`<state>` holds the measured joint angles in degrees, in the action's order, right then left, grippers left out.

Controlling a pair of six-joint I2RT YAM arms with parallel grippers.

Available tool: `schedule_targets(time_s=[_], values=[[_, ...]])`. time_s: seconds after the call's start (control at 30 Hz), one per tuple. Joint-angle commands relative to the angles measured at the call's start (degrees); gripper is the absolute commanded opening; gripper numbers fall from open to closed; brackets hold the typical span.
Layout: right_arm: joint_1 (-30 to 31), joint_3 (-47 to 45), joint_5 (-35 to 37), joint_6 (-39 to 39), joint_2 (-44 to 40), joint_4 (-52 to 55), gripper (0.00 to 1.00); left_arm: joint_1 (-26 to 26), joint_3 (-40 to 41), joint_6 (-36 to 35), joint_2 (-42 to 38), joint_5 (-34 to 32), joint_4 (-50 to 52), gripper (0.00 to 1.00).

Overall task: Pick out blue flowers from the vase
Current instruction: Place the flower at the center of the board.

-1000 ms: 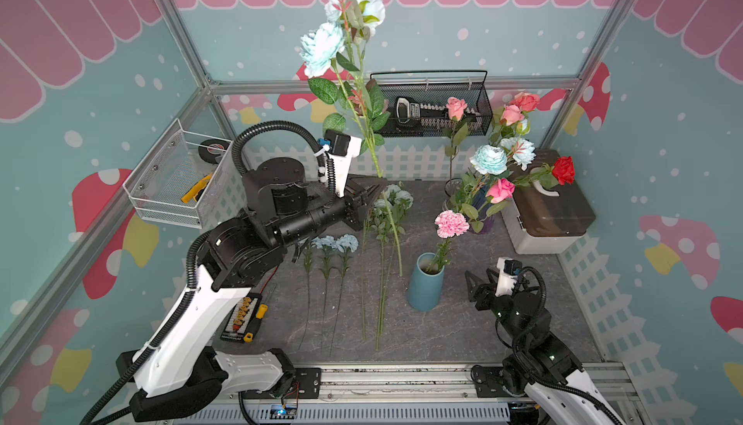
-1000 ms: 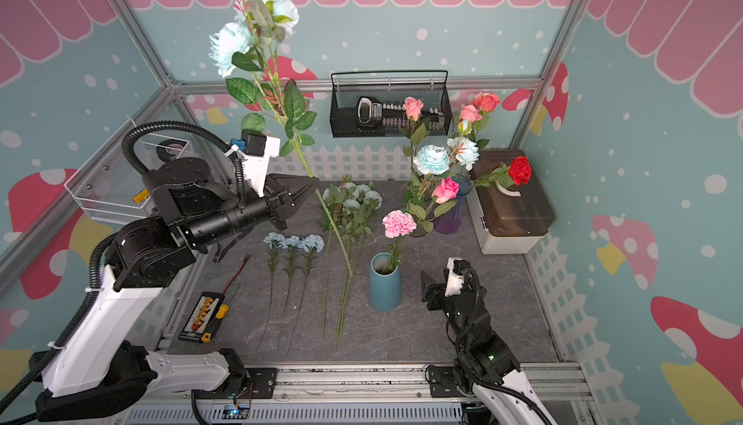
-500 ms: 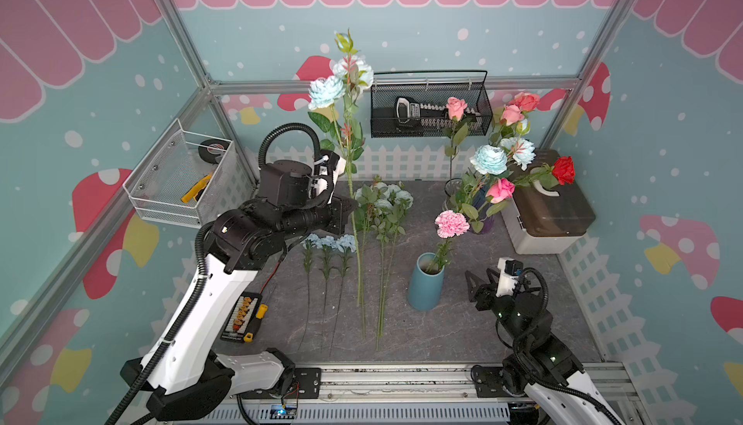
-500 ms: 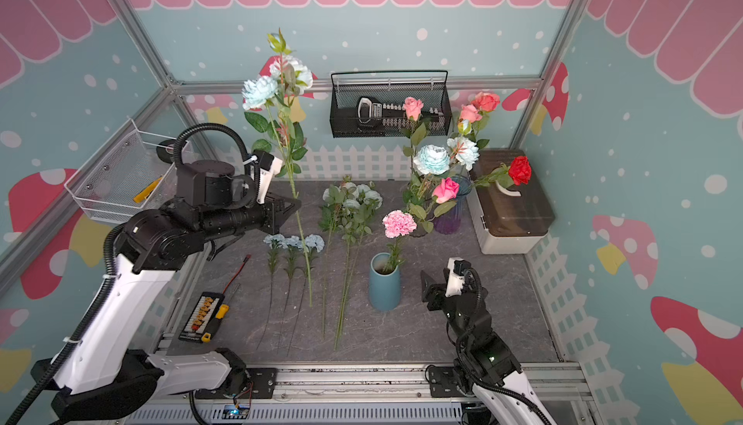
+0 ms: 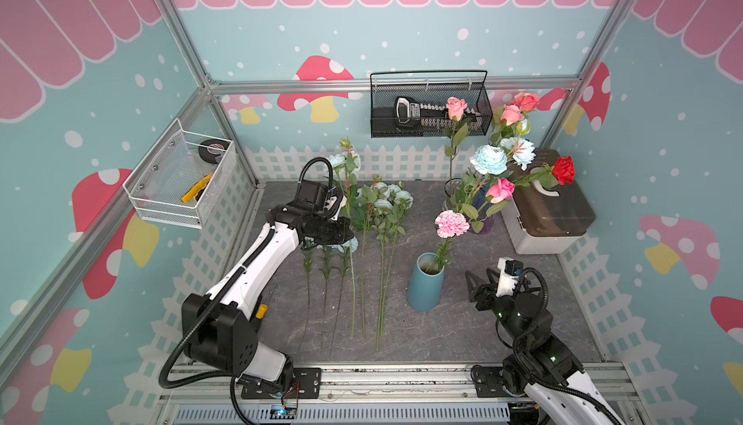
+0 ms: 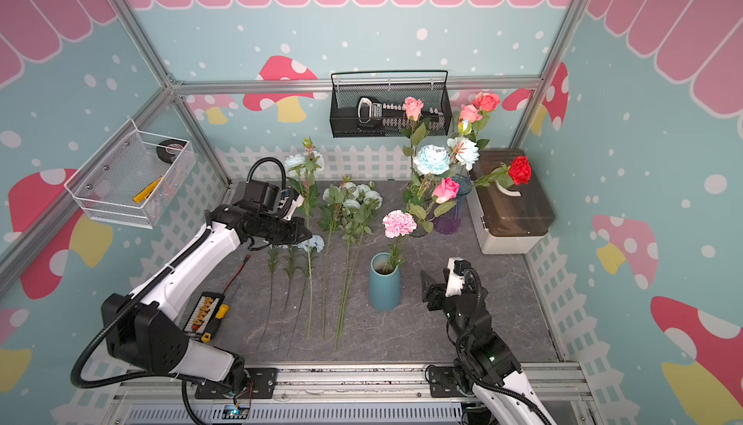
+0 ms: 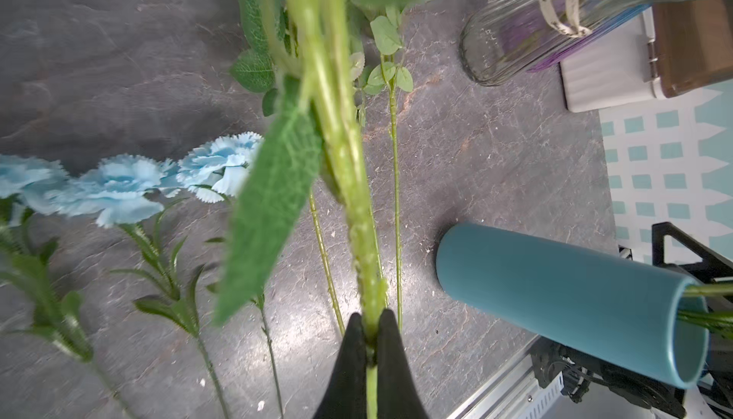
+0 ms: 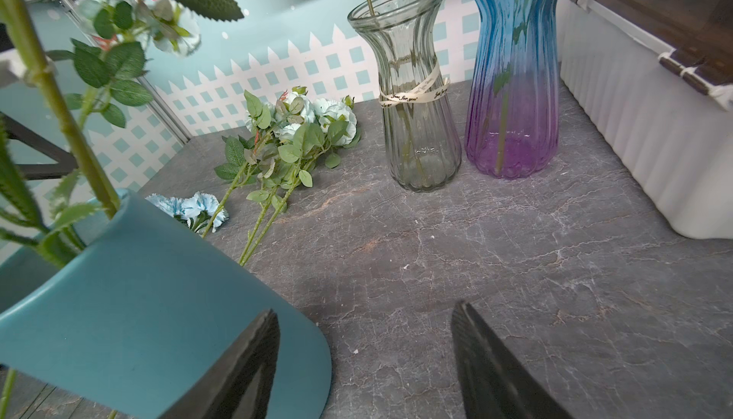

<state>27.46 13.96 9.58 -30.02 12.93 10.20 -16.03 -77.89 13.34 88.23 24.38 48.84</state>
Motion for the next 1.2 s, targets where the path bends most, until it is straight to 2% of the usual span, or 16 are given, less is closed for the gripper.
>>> schedule_targets(time_s=[0.0,0.33,0.47,0.63,0.93,1.17], values=[[0.3,-0.6,0.1,0.2,-0.8,-0.4,0.68,0.4,-1.6,0.2,2.8,1.6,-3.5,0.0],[0.3,-0.6,-0.1,0.1,-0.8,-0.4,0.68,0.6,-2.1,0.0,12.3,-1.8,-5.2,0.0],[0.3,-0.6,0.0,0.1,-1.1,-0.3,0.67,0.7,-1.2,0.1,13.4,-8.7,-6.2,0.0],[0.3,-0.6,0.1,0.1,-1.5,-0.2,0.67,1.2,-1.3,0.0,15.1,-8.1,-7.3,0.0],[0.3,-0.6,0.1,0.1,-1.4,-0.2,0.67,1.9,-4.0,-1.0,22.8,-4.8,-7.3,0.0],[0.3,-0.6,0.2,0.1,-1.3,-0.2,0.67,2.5,-5.1,-1.6,26.3,-5.3,-7.3,0.0]])
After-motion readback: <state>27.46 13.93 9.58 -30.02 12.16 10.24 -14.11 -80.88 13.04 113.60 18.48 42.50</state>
